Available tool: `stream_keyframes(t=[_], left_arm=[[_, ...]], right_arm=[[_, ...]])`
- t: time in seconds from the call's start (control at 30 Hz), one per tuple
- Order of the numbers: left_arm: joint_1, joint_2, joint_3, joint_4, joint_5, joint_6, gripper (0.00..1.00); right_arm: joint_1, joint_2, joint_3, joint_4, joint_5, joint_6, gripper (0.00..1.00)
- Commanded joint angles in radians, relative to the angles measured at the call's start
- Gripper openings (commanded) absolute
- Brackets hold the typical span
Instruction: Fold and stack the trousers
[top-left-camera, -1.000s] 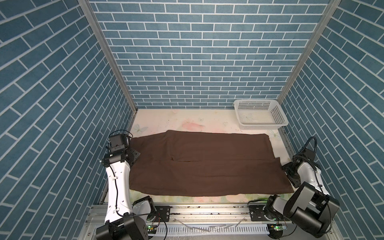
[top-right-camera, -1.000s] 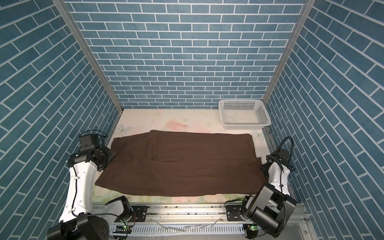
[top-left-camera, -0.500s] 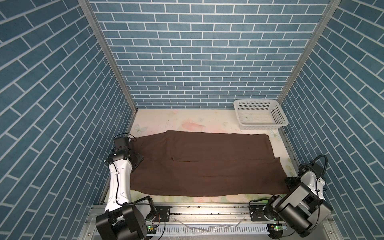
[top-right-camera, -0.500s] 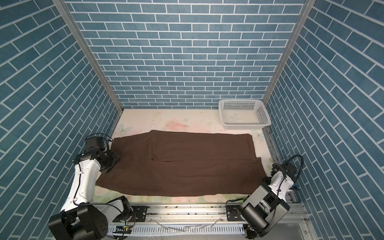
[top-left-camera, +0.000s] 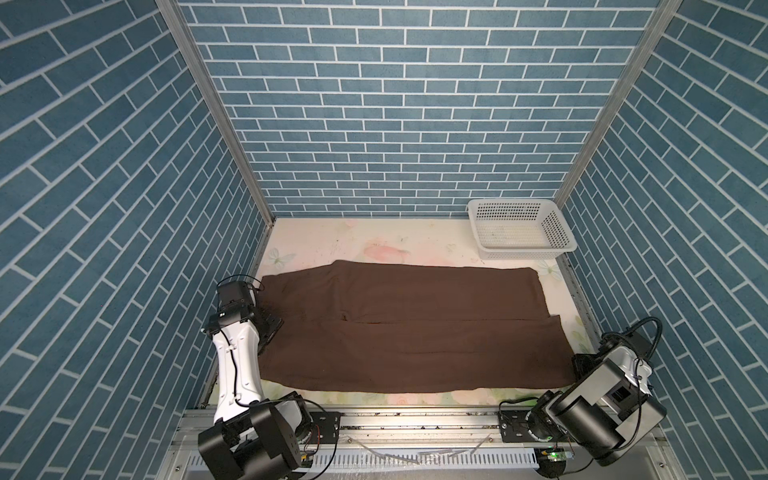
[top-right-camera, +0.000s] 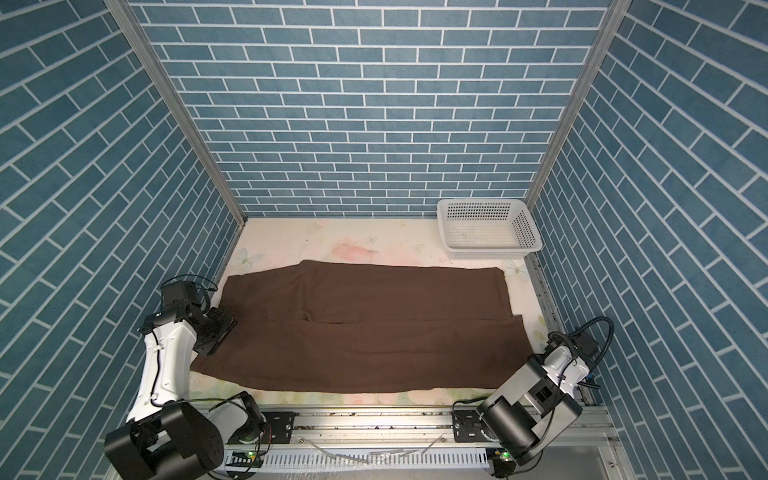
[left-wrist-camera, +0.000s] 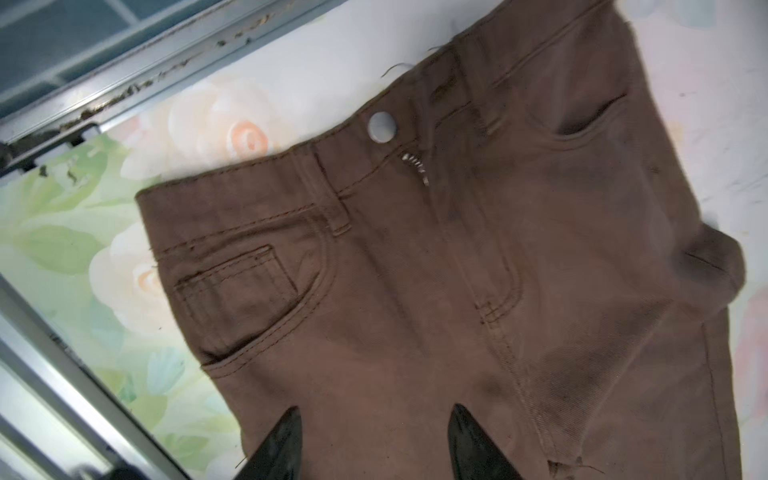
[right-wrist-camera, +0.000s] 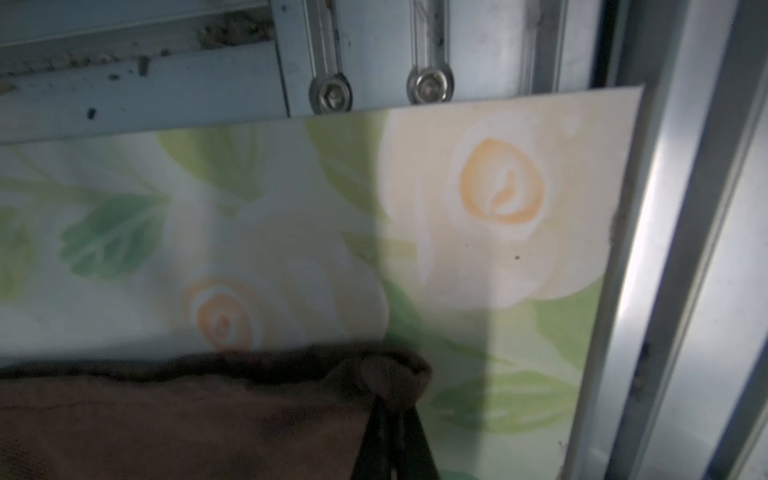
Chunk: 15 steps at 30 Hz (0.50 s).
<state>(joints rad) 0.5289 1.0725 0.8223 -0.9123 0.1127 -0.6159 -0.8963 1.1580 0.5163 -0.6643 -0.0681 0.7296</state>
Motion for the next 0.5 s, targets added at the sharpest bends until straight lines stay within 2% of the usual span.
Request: stream_keyframes(t=[0.0, 0.13, 0.17, 0.3, 0.4, 0.47], left_arm=[[0.09, 0.009, -0.012, -0.08, 0.041, 0.016, 0.69], [0.233, 0.052, -0.047, -0.083, 0.101, 0.009, 0.9], [0.267, 0.066, -0.065, -0.072, 0.125, 0.004, 0.99], [0.324, 0.101, -0.12, 0.01, 0.133, -0.033, 0.98], [0.324, 0.096, -0.158, 0.09, 0.07, -0.069, 0.96], [0.325, 0.093, -0.169, 0.142, 0.037, -0.079, 0.9]], right_arm=[[-0.003, 0.024, -0.033, 0.021, -0.079, 0.015, 0.0], [-0.004, 0.037, -0.019, 0.021, -0.104, 0.006, 0.0], [-0.005, 0.038, -0.017, 0.021, -0.108, 0.004, 0.0], [-0.005, 0.044, -0.013, 0.03, -0.118, -0.001, 0.0], [-0.006, 0.048, -0.013, 0.032, -0.121, -0.003, 0.0], [-0.007, 0.048, -0.013, 0.033, -0.122, -0.005, 0.0]])
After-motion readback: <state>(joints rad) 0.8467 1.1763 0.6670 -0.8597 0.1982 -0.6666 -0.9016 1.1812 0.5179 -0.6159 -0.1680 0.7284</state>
